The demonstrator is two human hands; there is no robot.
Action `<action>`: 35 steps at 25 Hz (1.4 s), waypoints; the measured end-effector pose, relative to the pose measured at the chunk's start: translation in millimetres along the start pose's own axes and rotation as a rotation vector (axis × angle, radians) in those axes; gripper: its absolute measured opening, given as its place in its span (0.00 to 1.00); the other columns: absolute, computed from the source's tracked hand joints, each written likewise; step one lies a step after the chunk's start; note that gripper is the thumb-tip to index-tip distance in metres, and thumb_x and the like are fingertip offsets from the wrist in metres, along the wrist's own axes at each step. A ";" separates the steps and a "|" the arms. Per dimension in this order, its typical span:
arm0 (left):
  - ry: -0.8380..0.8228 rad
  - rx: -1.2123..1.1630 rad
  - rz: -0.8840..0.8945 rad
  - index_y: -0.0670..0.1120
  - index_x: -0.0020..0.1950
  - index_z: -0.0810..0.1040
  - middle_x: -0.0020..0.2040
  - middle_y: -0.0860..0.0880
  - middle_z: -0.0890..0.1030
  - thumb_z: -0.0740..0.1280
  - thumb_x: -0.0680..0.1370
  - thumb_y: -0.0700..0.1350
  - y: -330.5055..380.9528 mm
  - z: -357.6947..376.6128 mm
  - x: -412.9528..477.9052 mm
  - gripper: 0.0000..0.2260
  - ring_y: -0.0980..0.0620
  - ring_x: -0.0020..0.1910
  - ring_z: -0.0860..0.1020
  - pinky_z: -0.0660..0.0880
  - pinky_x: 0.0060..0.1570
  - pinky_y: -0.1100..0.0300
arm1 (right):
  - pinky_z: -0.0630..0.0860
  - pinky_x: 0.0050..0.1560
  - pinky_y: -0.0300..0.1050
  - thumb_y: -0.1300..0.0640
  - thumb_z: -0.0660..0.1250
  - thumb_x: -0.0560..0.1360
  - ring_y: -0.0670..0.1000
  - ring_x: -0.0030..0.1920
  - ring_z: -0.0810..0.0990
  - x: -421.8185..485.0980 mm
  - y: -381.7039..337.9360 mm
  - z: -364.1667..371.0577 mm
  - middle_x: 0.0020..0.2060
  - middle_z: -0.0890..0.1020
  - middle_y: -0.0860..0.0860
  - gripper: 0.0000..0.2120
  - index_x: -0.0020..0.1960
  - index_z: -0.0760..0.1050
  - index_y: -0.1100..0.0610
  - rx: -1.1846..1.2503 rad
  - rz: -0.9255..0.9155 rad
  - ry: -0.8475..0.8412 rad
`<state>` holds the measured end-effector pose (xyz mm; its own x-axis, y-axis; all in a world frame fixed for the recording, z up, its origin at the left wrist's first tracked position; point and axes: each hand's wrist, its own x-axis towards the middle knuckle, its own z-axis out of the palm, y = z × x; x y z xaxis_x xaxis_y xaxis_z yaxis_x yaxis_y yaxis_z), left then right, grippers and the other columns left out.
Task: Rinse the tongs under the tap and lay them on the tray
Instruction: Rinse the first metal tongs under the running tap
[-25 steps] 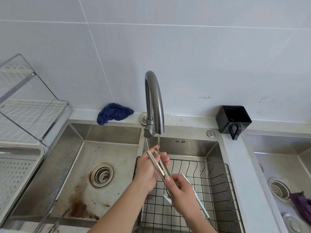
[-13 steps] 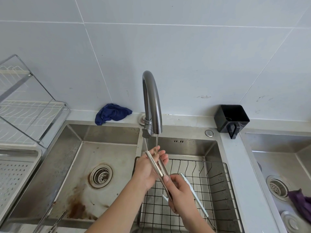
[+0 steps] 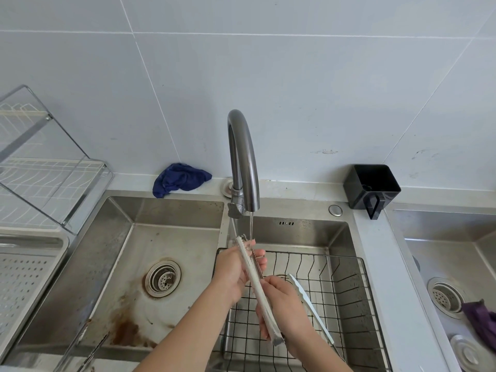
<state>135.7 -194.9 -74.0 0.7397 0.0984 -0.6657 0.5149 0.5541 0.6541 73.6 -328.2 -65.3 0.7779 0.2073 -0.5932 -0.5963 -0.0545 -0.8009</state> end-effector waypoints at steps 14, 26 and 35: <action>0.013 -0.057 -0.024 0.36 0.48 0.78 0.32 0.41 0.81 0.67 0.81 0.41 -2.1 -3.3 1.2 0.08 0.44 0.29 0.80 0.80 0.29 0.55 | 0.67 0.31 0.37 0.44 0.63 0.81 0.43 0.27 0.70 4.0 4.7 7.1 0.24 0.74 0.42 0.20 0.30 0.76 0.43 -0.257 -0.163 0.135; 0.011 0.097 0.000 0.39 0.55 0.80 0.39 0.40 0.86 0.64 0.83 0.52 8.1 -3.2 0.7 0.16 0.40 0.37 0.85 0.79 0.37 0.52 | 0.64 0.34 0.44 0.44 0.64 0.82 0.48 0.30 0.67 13.5 0.9 17.9 0.27 0.70 0.47 0.24 0.29 0.68 0.50 -0.044 -0.133 0.137; -0.102 0.288 0.209 0.47 0.68 0.78 0.56 0.40 0.83 0.72 0.73 0.58 7.7 -31.3 -29.3 0.26 0.43 0.53 0.83 0.79 0.50 0.46 | 0.78 0.35 0.50 0.52 0.62 0.83 0.54 0.33 0.79 34.7 -13.5 26.0 0.33 0.83 0.59 0.18 0.41 0.83 0.58 -0.056 -0.106 -0.015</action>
<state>104.4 -167.7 -60.7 0.8736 0.0940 -0.4774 0.4383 0.2742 0.8560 103.5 -294.9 -73.0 0.8329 0.2290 -0.5038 -0.4982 -0.0858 -0.8628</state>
